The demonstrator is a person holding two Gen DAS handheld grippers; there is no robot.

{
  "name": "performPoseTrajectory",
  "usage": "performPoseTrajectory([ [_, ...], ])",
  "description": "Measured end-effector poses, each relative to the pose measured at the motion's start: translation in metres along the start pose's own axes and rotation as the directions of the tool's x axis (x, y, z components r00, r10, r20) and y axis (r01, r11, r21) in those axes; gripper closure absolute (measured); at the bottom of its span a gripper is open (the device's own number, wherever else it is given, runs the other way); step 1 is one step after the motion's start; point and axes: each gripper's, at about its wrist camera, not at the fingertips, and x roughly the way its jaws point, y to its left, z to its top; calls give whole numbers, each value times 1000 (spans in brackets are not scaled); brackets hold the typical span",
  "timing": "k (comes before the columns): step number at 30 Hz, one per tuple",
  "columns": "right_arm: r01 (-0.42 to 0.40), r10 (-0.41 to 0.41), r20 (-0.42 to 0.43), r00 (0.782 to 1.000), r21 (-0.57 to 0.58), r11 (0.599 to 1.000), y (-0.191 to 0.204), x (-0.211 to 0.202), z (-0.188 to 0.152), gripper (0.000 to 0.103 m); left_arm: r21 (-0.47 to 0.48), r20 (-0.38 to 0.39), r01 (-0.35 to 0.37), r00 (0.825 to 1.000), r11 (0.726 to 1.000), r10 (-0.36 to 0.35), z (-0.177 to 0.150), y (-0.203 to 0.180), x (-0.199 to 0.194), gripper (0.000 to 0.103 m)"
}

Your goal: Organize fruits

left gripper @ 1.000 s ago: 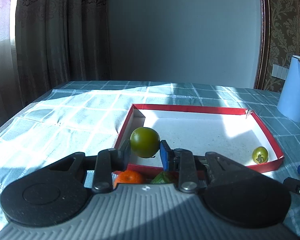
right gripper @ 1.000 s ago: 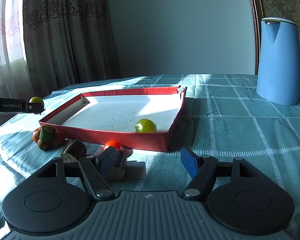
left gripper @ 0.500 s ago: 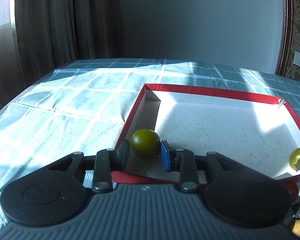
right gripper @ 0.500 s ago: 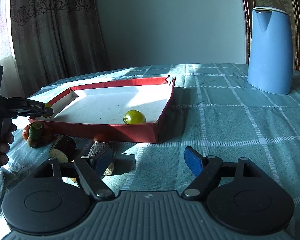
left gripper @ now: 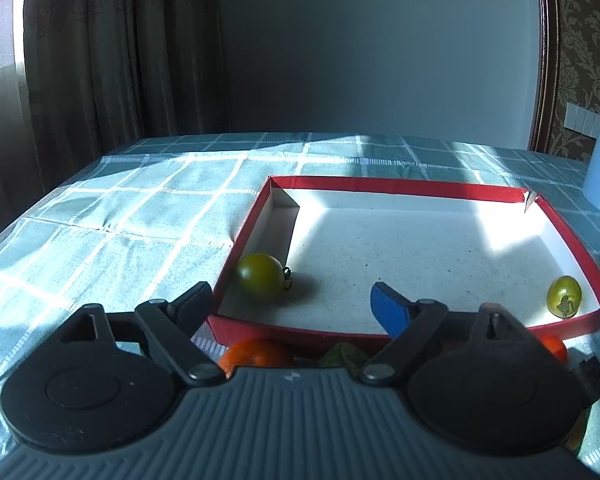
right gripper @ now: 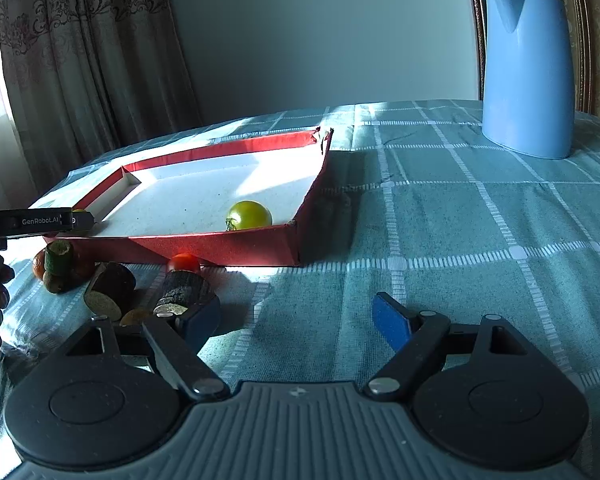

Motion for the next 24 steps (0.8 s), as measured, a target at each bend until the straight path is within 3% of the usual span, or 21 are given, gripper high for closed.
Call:
performPoseTrajectory([
  [1, 0, 0, -2, 1000, -1, 1000, 0, 0, 0, 18, -8, 16, -19, 1000, 1000, 19, -1, 1, -7, 0],
  [8, -6, 6, -14, 1000, -2, 1000, 0, 2, 0, 16, -37, 19, 10, 1000, 999, -10, -15, 13, -37, 0],
  [11, -9, 9, -15, 1000, 0, 1000, 0, 3, 0, 16, -44, 25, -9, 1000, 999, 10, -24, 19, -48, 0],
  [21, -23, 24, -2, 1000, 15, 1000, -2, 1, -1, 16, -75, 28, -69, 997, 995, 72, -47, 35, -59, 0],
  [24, -34, 34, 8, 999, 23, 999, -4, -1, -1, 16, -79, 19, -57, 998, 995, 59, -52, 37, -58, 0],
])
